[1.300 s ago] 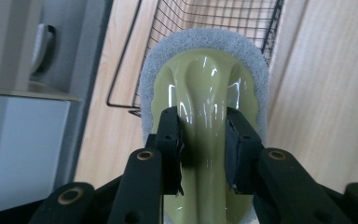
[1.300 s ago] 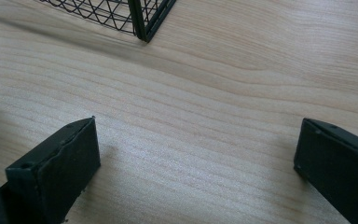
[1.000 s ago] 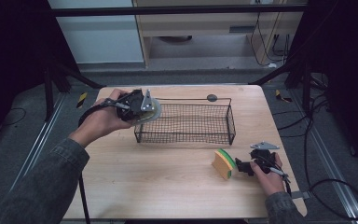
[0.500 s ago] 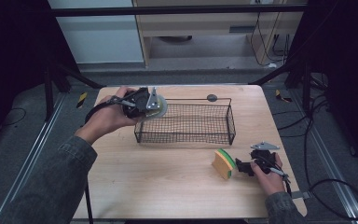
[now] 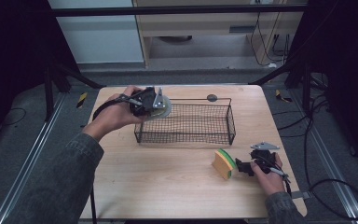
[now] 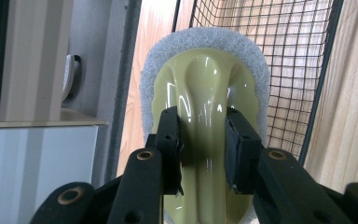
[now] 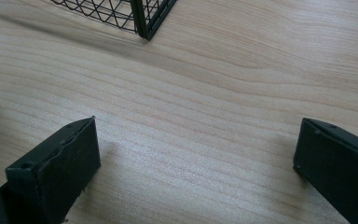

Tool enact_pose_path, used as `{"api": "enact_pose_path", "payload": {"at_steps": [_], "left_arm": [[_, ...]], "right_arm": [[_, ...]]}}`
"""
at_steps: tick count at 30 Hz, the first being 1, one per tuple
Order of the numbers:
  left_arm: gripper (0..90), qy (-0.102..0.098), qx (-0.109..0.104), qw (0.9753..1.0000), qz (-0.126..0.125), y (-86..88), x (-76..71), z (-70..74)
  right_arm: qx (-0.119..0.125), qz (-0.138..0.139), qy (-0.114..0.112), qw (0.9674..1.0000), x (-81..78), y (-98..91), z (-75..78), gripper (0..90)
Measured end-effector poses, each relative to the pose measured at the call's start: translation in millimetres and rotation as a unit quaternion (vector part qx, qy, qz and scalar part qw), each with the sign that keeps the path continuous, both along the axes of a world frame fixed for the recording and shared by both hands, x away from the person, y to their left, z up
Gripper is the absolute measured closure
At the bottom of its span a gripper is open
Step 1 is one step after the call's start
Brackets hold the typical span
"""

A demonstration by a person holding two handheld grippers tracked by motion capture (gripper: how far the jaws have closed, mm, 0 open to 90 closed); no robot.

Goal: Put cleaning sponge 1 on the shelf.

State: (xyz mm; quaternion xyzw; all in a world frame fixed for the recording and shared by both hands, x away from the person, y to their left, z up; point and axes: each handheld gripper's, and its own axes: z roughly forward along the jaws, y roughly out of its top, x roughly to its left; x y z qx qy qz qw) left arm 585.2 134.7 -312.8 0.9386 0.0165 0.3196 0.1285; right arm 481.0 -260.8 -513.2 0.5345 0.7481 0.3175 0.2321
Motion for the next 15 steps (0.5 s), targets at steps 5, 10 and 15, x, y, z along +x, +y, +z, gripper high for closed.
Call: {"api": "enact_pose_path", "payload": {"at_steps": [5, 10, 15], "left_arm": [[70.1, 0.009, 0.006, 0.9999, -0.007, -4.7, 4.1, -7.2], [70.1, 0.014, 0.02, 0.9995, -0.018, -9.3, 5.4, -14.8], [70.1, 0.022, 0.021, 0.9994, -0.018, -10.1, 6.6, -18.2]], "right_arm": [[0.0, 0.0, 0.0, 1.0, 0.2, -0.1, 0.0, 0.4], [0.0, 0.0, 0.0, 1.0, 0.5, -0.1, -0.1, 0.4], [0.0, 0.001, 0.0, 1.0, 0.7, -0.1, -0.1, 0.4]]}}
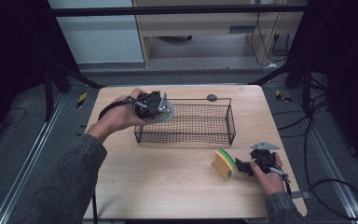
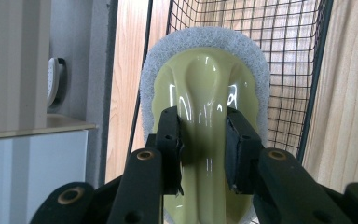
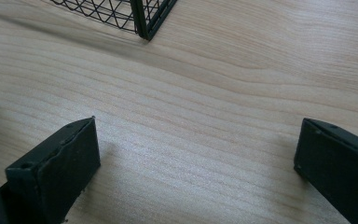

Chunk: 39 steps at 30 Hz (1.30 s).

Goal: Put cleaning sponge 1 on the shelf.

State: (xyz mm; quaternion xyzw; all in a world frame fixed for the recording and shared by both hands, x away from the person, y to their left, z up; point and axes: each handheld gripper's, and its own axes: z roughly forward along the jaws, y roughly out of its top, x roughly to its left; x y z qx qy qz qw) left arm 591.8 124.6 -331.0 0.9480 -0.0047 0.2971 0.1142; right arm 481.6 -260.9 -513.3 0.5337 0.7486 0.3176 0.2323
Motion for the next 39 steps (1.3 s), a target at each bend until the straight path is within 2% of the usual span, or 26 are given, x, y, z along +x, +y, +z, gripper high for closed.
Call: {"api": "enact_pose_path", "payload": {"at_steps": [11, 21, 39], "left_arm": [[70.1, 0.018, 0.009, 0.9998, -0.008, 2.2, -0.7, -11.1], [70.1, 0.029, 0.008, 0.9995, -0.007, 1.0, 0.7, -18.2], [70.1, 0.042, 0.014, 0.999, -0.003, 3.5, 4.0, -30.1]], "right_arm": [[-0.001, 0.001, 0.0, 1.0, 0.0, -0.1, 0.0, 0.4], [0.0, -0.001, 0.001, 1.0, -0.1, 0.0, 0.0, 0.4], [-0.001, 0.001, 0.0, 1.0, 0.0, -0.1, 0.0, 0.4]]}}
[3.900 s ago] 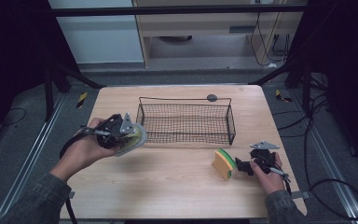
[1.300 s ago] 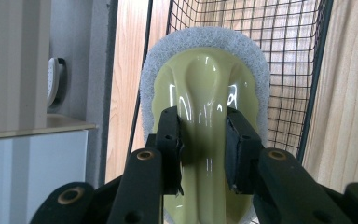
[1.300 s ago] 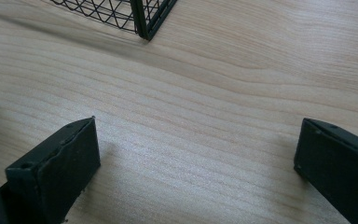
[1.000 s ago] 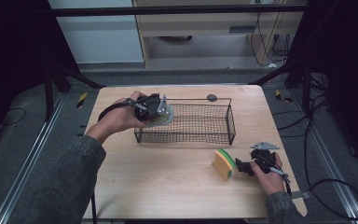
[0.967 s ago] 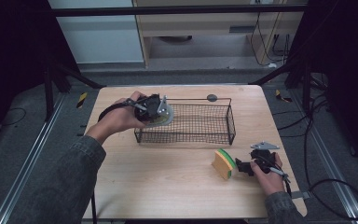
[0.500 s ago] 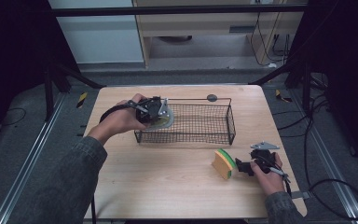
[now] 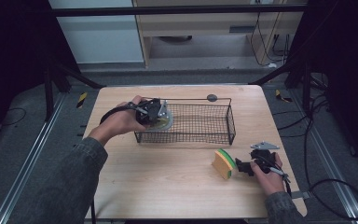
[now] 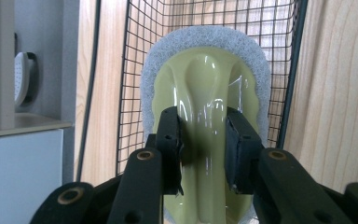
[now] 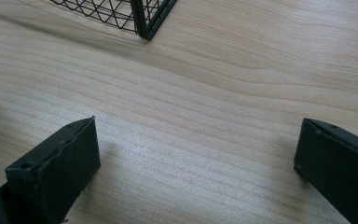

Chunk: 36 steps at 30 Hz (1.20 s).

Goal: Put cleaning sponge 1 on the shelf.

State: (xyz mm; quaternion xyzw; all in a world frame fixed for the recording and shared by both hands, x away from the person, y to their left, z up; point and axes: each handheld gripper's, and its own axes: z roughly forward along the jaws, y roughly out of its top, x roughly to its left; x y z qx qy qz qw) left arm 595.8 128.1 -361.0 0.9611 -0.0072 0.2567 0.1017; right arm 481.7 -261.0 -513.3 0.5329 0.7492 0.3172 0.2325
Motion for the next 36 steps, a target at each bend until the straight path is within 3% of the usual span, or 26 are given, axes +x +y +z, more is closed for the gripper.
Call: {"api": "enact_pose_path", "payload": {"at_steps": [24, 36], "left_arm": [[70.1, 0.028, 0.005, 0.9995, 0.016, 1.3, 8.5, -14.5], [70.0, 0.063, 0.003, 0.9976, 0.028, 2.3, 18.6, -31.3]], "right_arm": [[0.002, -0.002, 0.002, 1.0, -0.2, 0.3, 0.3, 0.4], [0.004, -0.002, 0.003, 1.0, -0.1, 0.5, 0.4, 0.4]]}}
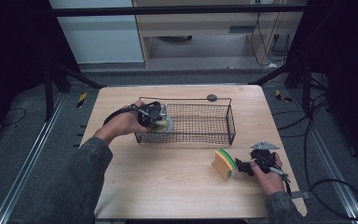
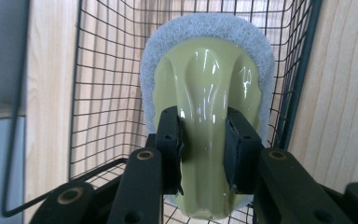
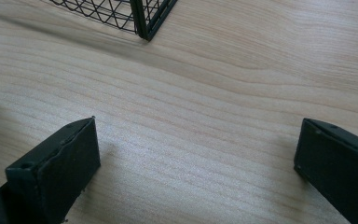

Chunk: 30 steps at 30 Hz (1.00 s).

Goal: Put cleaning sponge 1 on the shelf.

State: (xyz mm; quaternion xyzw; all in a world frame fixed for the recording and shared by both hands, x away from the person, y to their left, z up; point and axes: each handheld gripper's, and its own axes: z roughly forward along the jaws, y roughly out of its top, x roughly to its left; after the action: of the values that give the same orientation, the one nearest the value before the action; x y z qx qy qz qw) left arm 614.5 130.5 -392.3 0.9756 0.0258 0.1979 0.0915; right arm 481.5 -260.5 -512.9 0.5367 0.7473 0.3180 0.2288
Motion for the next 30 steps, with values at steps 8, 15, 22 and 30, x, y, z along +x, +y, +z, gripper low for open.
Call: {"api": "enact_pose_path", "payload": {"at_steps": [8, 15, 22, 30], "left_arm": [[69.8, 0.02, -0.003, 0.9997, 0.011, -1.8, 4.1, -8.7], [69.3, 0.032, -0.003, 0.9992, 0.021, -2.5, 9.0, -12.9], [68.5, 0.037, -0.015, 0.9988, 0.028, 0.4, 10.7, -9.8], [66.8, 0.03, -0.03, 0.9986, 0.031, 3.3, 9.1, -1.6]], "right_arm": [[-0.001, 0.0, -0.002, 1.0, 0.5, 0.0, -0.2, 0.4], [-0.002, 0.0, -0.003, 1.0, 0.6, -0.1, -0.3, 0.4], [-0.001, 0.001, -0.002, 1.0, 0.7, -0.1, -0.3, 0.4], [-0.001, 0.001, -0.002, 1.0, 0.7, 0.0, -0.3, 0.4]]}}
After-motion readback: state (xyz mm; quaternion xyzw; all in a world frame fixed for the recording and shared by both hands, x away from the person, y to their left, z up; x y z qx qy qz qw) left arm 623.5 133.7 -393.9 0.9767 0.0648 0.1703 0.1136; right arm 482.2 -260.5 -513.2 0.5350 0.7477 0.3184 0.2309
